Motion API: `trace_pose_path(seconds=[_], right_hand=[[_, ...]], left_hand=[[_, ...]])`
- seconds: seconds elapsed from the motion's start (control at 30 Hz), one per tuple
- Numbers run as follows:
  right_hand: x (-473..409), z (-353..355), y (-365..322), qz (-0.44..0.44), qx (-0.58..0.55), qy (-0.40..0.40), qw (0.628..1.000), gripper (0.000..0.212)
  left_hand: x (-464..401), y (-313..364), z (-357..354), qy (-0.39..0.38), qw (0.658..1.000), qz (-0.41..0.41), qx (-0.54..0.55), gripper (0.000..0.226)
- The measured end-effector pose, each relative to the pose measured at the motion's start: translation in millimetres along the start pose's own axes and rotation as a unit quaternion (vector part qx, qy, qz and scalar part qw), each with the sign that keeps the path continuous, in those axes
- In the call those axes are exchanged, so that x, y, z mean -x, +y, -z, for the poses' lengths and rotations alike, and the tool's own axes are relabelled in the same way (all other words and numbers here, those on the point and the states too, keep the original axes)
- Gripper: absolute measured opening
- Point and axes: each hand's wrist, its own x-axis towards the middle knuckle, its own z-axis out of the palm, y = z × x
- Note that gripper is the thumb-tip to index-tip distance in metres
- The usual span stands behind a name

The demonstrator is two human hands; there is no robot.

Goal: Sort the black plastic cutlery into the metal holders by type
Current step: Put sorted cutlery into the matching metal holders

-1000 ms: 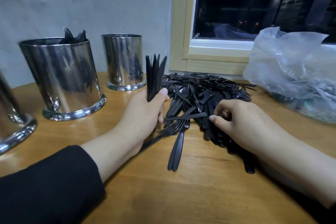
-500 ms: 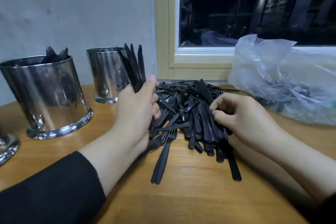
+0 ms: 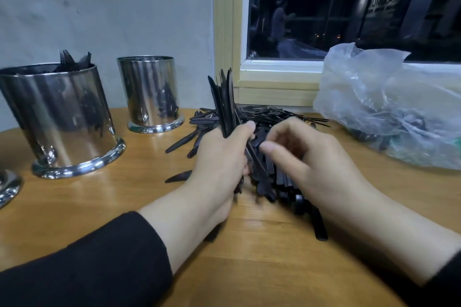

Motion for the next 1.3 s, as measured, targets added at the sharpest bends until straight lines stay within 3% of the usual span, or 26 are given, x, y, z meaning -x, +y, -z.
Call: trace_pose_path(seconds=[0.07,0.17,0.27,0.37,0.53,0.7,0.83,1.03,1.2,1.3], right_hand=[[-3.0,6.1,11.5,-0.05,0.087,0.036,0.994,0.025],[-4.1,11.5,27.2,-0.131,0.244,-0.023,0.961,0.041],[-3.3,7.9,31.8,-0.18,0.307,-0.066,0.932,0.049],[-3.4,4.1,28.3,-0.203,0.333,-0.08,0.917,0.05],[-4.5,5.8,25.8,-0.221,0.328,-0.078,0.915,0.026],[-4.6,6.9,24.1,-0.224,0.34,-0.09,0.909,0.044],[-4.8,7.6,19.8,-0.224,0.346,-0.092,0.906,0.027],[-4.8,10.5,20.2,-0.24,0.336,-0.101,0.905,0.027],[-6.4,13.8,24.6,-0.258,0.287,-0.082,0.919,0.023],[-7.2,18.7,24.9,-0.242,0.212,-0.032,0.946,0.02]], left_hand=[[-2.6,1.6,4.1,0.017,0.999,-0.006,-0.026,0.03],[-2.5,5.4,5.5,0.025,0.999,-0.018,-0.015,0.034],[1.1,9.9,4.1,0.021,0.999,-0.016,0.036,0.025],[1.1,6.6,5.1,0.005,0.999,-0.047,-0.01,0.022],[1.6,5.7,5.7,-0.013,0.998,-0.051,-0.024,0.014],[1.0,3.1,5.9,-0.017,0.998,-0.047,-0.032,0.014],[0.7,2.5,5.7,-0.014,0.998,-0.045,-0.032,0.013],[0.8,2.6,6.4,-0.017,0.999,-0.037,-0.023,0.012],[0.3,0.2,6.2,-0.021,0.999,-0.043,-0.021,0.014],[-1.3,-0.4,6.8,-0.013,0.999,-0.036,-0.005,0.024]])
